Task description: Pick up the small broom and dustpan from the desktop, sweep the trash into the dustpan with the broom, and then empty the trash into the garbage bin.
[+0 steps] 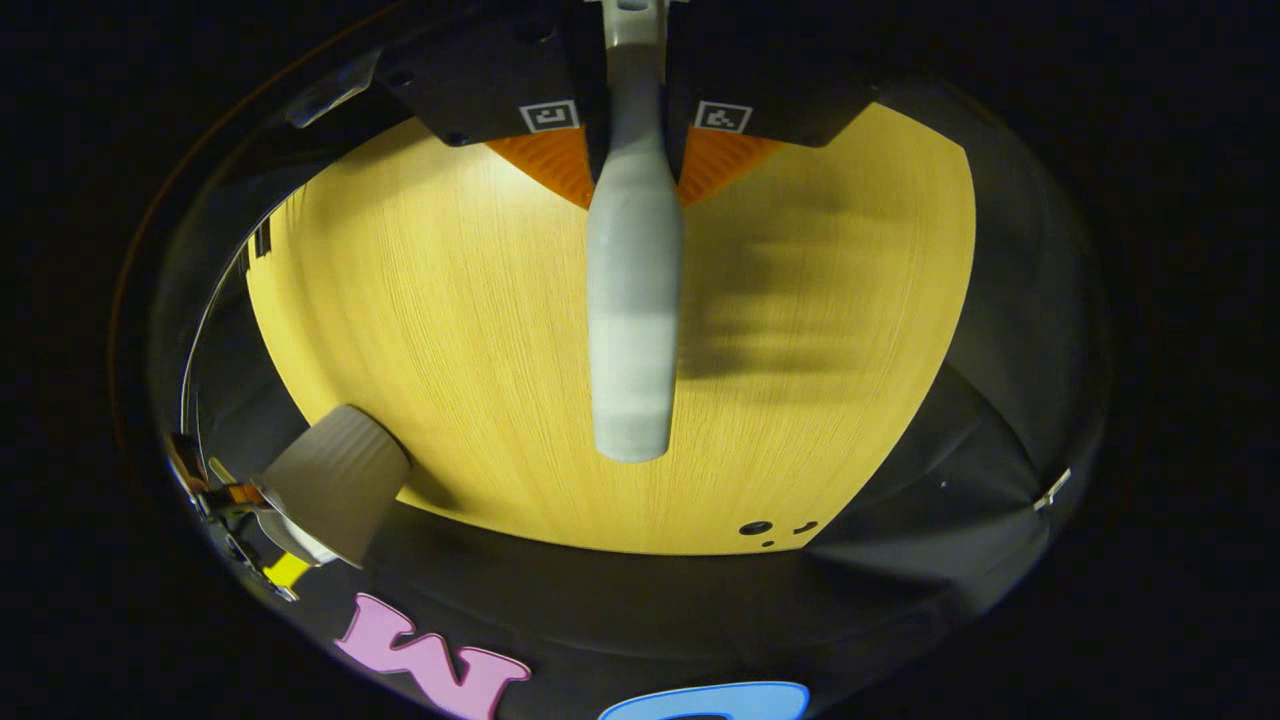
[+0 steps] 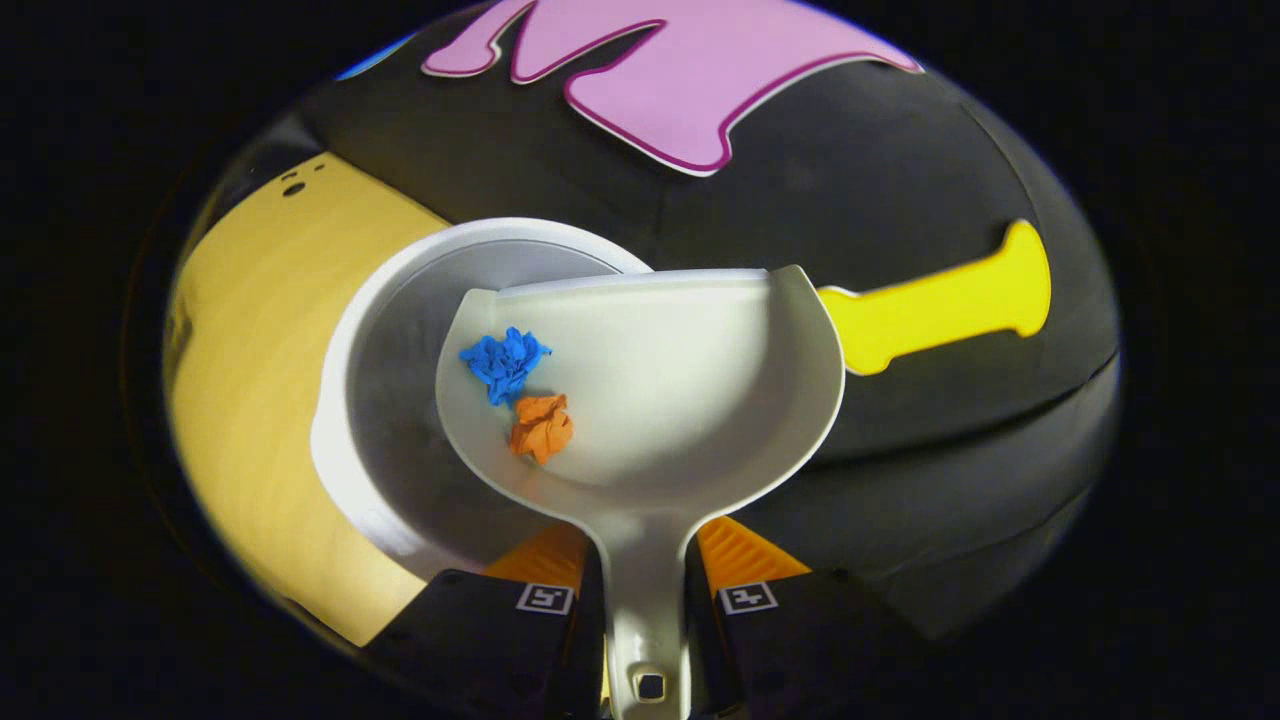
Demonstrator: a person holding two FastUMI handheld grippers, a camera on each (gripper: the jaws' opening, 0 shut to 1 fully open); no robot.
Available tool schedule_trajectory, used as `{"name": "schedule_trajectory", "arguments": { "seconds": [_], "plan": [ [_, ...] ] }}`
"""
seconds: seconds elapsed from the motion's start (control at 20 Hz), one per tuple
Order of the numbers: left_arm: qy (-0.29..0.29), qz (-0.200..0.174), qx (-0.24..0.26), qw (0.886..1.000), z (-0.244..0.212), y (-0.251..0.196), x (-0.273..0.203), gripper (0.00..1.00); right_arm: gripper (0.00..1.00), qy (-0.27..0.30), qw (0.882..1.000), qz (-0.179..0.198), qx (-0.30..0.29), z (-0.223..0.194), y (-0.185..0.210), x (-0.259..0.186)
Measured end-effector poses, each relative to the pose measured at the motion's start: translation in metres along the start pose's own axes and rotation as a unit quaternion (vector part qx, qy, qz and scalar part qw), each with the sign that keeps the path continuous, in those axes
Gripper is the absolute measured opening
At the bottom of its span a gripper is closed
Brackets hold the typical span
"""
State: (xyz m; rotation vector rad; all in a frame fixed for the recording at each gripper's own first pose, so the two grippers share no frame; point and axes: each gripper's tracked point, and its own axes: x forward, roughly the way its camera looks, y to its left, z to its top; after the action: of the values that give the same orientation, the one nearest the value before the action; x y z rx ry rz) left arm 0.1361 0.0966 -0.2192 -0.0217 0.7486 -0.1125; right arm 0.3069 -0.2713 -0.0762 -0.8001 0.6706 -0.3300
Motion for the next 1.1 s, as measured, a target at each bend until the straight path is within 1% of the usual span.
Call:
{"name": "schedule_trajectory", "arguments": {
  "seconds": [0.05, 0.15, 0.2, 0.25, 0.3, 0.35, 0.45, 0.5, 0.55, 0.6, 0.65, 0.7, 0.85, 0.9, 1.0, 1.05, 1.1],
  "plan": [
    [0.001, 0.001, -0.004, 1.0, -0.002, 0.001, 0.0, 0.28, 0.38, -0.007, 1.0, -0.015, -0.019, 0.001, 0.0, -0.003],
    [0.002, 0.006, -0.011, 1.0, -0.004, 0.005, 0.003, 0.26, 0.38, -0.028, 0.996, -0.049, -0.064, 0.003, 0.0, -0.01],
    [0.003, 0.005, -0.016, 1.0, -0.006, 0.004, 0.004, 0.28, 0.38, -0.039, 0.993, -0.07, -0.092, 0.0, 0.0, -0.006],
    [0.003, 0.005, -0.02, 1.0, -0.006, 0.004, 0.006, 0.28, 0.38, -0.046, 0.987, -0.089, -0.122, -0.001, 0.001, -0.006],
    [0.002, 0.004, -0.024, 1.0, -0.005, 0.004, 0.006, 0.27, 0.38, -0.058, 0.98, -0.106, -0.155, 0.0, 0.004, -0.005],
    [0.001, 0.002, -0.025, 1.0, -0.005, 0.002, 0.005, 0.28, 0.37, -0.066, 0.972, -0.126, -0.187, 0.002, 0.007, -0.009],
    [0.001, 0.002, -0.021, 1.0, -0.005, 0.001, 0.005, 0.28, 0.37, -0.087, 0.953, -0.154, -0.244, 0.005, 0.013, -0.017],
    [0.001, 0.002, -0.018, 1.0, -0.005, 0.0, 0.006, 0.29, 0.37, -0.094, 0.946, -0.166, -0.261, 0.006, 0.006, -0.017],
    [0.001, 0.0, -0.017, 1.0, -0.005, -0.001, 0.006, 0.28, 0.37, -0.1, 0.944, -0.169, -0.267, 0.002, 0.004, -0.016],
    [0.002, -0.002, -0.016, 1.0, -0.004, -0.002, 0.007, 0.28, 0.41, -0.1, 0.943, -0.17, -0.269, 0.0, 0.001, -0.015],
    [0.003, -0.004, -0.015, 1.0, -0.004, -0.003, 0.008, 0.28, 0.41, -0.096, 0.942, -0.172, -0.271, 0.001, 0.002, -0.016],
    [0.004, -0.004, -0.012, 1.0, -0.005, -0.006, 0.009, 0.28, 0.37, -0.094, 0.941, -0.175, -0.273, 0.003, 0.004, -0.015],
    [0.005, -0.004, -0.006, 1.0, -0.006, -0.009, 0.009, 0.29, 0.37, -0.097, 0.935, -0.187, -0.285, 0.005, 0.004, -0.016],
    [0.005, -0.004, -0.005, 1.0, -0.006, -0.01, 0.009, 0.27, 0.37, -0.099, 0.93, -0.196, -0.294, 0.007, 0.003, -0.017],
    [0.008, -0.005, -0.002, 1.0, -0.008, -0.013, 0.009, 0.27, 0.37, -0.109, 0.913, -0.217, -0.328, 0.014, 0.002, -0.022],
    [0.009, -0.005, 0.001, 1.0, -0.009, -0.014, 0.009, 0.27, 0.37, -0.113, 0.909, -0.219, -0.337, 0.017, 0.002, -0.022],
    [0.012, -0.006, 0.004, 1.0, -0.01, -0.016, 0.009, 0.27, 0.37, -0.112, 0.911, -0.212, -0.335, 0.014, 0.002, -0.019]
  ]
}}
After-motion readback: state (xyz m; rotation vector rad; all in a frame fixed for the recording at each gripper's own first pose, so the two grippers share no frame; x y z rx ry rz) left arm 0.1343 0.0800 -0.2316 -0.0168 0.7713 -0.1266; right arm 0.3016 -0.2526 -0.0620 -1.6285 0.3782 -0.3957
